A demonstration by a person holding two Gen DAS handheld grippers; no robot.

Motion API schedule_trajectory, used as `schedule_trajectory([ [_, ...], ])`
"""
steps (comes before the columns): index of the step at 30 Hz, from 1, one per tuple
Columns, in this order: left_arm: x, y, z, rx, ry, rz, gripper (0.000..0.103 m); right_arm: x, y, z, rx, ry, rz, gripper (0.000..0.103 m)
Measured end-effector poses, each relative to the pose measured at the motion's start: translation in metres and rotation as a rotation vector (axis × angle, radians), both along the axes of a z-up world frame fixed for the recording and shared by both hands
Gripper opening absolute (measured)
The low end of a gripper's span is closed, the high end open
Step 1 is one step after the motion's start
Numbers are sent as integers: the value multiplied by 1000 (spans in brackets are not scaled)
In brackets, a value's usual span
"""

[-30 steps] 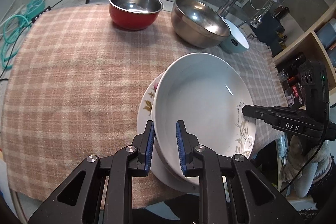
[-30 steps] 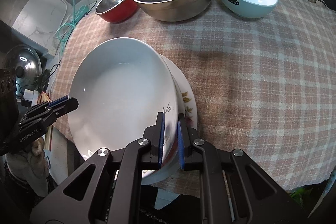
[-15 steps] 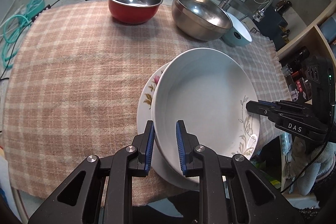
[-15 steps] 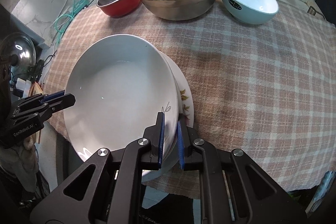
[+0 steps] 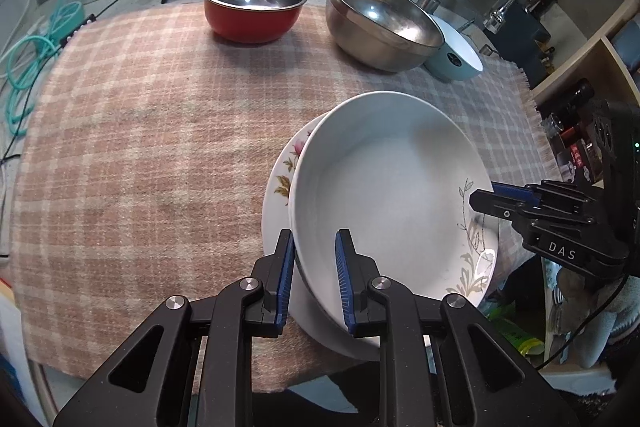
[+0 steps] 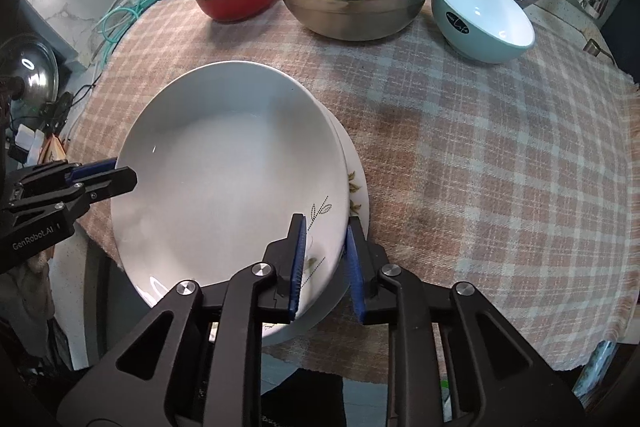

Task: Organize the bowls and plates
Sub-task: 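Lower the white leaf-print plate onto the rose-pattern plate with right tool, then open the right tool and withdraw it from the plate stack, then move both tools to the rim of the large steel bowl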

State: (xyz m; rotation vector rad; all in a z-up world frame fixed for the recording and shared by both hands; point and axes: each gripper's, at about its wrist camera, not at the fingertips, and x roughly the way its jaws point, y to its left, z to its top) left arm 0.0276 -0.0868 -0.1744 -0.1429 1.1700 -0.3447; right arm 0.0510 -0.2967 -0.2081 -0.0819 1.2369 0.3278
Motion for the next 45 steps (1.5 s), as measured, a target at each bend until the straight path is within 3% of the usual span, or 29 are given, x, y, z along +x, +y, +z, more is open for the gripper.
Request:
schedule_trajectory([
  [7,2,1,0,-4,5,3,19,0,1,1,26,2,12,36],
  [10,2,0,1,1,5,5,23,-1,4,4,36,-15,22,47],
  [12,3,0,4,-4,-1,9,26,-1,5,8,35,-31,22,60],
  [14,3,1,9,1,-22,14,36,0,4,11,40,-44,18,68],
  [16,4,2,12,1,-33,18,43,2,2,13,52,-42,12,69],
  [25,11,14,17,-32,-31,51,44,11,-19,19,130,-48,-56,70],
  [28,15,14,19,-29,-36,53,49,15,-26,24,158,-61,-82,76],
  [45,64,5,50,-130,-87,80,49,83,-73,73,276,-185,-171,79],
])
